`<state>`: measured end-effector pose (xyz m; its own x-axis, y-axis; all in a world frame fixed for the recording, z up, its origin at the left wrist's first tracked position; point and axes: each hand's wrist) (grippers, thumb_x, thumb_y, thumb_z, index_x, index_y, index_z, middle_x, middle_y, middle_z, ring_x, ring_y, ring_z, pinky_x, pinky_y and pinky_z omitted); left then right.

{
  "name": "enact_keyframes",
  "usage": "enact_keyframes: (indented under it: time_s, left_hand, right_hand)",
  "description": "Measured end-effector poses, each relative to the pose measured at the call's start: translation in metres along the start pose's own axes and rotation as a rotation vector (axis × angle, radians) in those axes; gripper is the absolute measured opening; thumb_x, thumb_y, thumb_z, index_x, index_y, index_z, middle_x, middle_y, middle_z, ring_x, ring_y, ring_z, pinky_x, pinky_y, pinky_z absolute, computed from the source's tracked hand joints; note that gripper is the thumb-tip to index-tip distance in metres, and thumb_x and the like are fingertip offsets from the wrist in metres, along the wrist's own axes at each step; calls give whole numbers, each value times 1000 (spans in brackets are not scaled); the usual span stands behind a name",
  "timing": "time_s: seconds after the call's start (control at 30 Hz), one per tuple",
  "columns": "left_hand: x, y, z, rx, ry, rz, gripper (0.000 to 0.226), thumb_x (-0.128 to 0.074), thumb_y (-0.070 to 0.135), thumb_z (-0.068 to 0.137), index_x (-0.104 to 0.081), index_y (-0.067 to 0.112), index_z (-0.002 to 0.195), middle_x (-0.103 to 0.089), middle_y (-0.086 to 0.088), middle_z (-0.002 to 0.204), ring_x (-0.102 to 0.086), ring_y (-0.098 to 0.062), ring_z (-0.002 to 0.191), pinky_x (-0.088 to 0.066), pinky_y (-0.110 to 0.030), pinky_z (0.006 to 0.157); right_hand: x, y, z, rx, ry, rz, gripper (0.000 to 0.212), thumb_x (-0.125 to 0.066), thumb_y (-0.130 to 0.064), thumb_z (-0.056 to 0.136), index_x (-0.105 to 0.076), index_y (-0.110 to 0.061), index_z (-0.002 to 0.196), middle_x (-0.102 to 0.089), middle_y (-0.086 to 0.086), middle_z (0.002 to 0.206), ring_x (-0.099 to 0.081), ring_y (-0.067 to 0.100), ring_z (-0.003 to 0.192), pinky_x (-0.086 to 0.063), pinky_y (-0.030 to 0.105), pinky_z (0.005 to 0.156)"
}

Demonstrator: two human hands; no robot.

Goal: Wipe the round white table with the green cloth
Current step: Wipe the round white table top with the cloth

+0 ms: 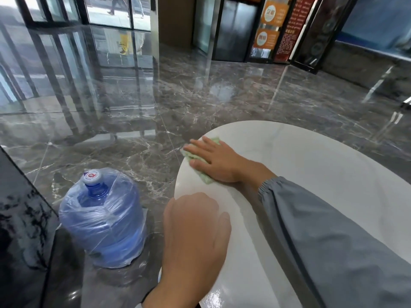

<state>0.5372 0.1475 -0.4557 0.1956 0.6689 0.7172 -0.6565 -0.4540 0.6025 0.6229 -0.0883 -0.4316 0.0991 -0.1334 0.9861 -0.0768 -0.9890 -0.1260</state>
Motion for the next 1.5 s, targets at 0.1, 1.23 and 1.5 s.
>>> enact_keyframes:
  time_s: [0.1,1.23,1.5]
  left_hand:
    - [0,-1,0,-40,-60,107,30,-36,52,99,-56,31,106,-51,15,112,-45,-17,116,-30,-55,117]
    - [5,16,-3,-126,-56,309,35,-47,61,90,-59,33,107,-59,4,119,-50,-31,117,-39,-66,103]
    - [10,20,0,-101,-93,290,27,-53,55,95,-60,33,109,-58,5,124,-49,-30,124,-33,-65,109]
  right_hand:
    - [4,18,16,-212,35,36,60,-20,-66,105,-12,-50,162,-5,-14,174,3,19,161,0,57,125]
    - [-17,165,-394,-1258,121,208,57,-18,-56,106,-13,-47,162,1,-11,174,6,26,160,2,61,123]
    - [-16,43,-205,-702,68,136,58,-19,-59,106,-8,-48,162,1,-12,174,8,25,160,6,59,123]
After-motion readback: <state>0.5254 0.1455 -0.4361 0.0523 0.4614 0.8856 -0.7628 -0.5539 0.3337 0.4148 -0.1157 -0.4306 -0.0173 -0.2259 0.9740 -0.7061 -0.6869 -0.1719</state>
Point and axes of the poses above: each hand's wrist, its own z-axis towards the middle knuckle, its own x-axis out of the back of the hand, y = z × x
